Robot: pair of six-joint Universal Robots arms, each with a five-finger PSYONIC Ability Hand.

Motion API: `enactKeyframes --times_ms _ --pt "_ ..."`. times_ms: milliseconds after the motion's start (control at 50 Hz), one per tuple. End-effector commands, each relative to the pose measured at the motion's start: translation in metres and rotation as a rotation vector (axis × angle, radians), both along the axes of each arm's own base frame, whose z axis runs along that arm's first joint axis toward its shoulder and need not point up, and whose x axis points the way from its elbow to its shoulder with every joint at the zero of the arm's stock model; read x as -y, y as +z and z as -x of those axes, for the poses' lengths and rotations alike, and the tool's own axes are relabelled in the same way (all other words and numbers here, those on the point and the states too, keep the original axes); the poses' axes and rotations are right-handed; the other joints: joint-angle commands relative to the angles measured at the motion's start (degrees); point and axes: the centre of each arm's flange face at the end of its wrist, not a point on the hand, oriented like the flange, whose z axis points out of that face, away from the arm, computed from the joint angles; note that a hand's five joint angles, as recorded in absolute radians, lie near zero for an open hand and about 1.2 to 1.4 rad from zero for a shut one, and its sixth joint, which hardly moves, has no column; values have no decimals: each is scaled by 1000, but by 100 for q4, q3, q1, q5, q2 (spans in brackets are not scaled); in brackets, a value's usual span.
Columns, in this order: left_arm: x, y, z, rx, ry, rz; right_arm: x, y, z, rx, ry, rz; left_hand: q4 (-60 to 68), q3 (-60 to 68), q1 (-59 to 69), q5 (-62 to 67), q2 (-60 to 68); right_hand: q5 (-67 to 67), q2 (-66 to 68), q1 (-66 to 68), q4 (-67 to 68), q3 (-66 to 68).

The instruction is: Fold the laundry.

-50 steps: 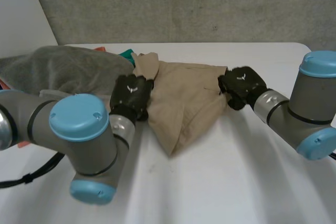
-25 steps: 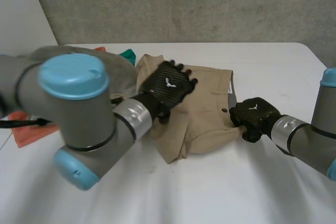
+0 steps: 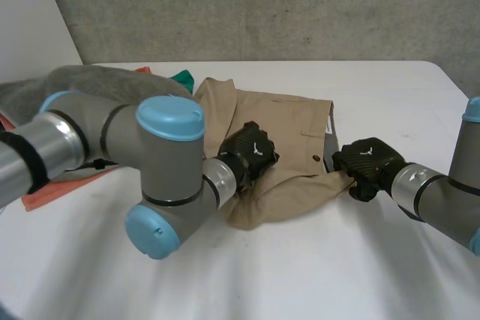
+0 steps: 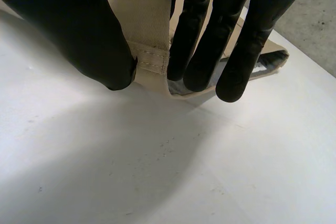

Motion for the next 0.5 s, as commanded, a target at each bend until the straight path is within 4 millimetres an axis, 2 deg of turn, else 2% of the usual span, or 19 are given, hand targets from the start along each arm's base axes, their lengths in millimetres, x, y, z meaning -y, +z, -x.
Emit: enactKeyframes --times_ms 20,100,220,320,380,500 --pt "-6 30 -13 -112 41 17 1 1 0 2 1 3 -4 33 554 116 16 1422 1255 2325 1185 1229" --pt "-2 27 -19 -109 61 10 0 1 -1 1 4 0 -962 -925 -404 -842 -943 1422 1255 2325 1185 1229" --pt "-2 21 -21 -89 62 -2 -3 -2 -1 -1 6 -12 -1250 -1213 -692 -1130 -1230 1422 1255 2325 1185 1229" --pt "-5 20 -21 -86 63 -21 -3 -2 0 -2 3 -12 -445 -408 113 -325 -425 1422 1255 2325 1185 1229" --pt "-8 17 -21 -76 57 -32 -3 -2 0 -2 3 -12 1167 1204 1725 1287 1187 1422 1255 2325 1185 1229" --pt "-12 17 -25 -67 68 -35 -3 -1 0 -4 2 -14 1170 1207 1728 1290 1190 1422 1255 2325 1185 1229"
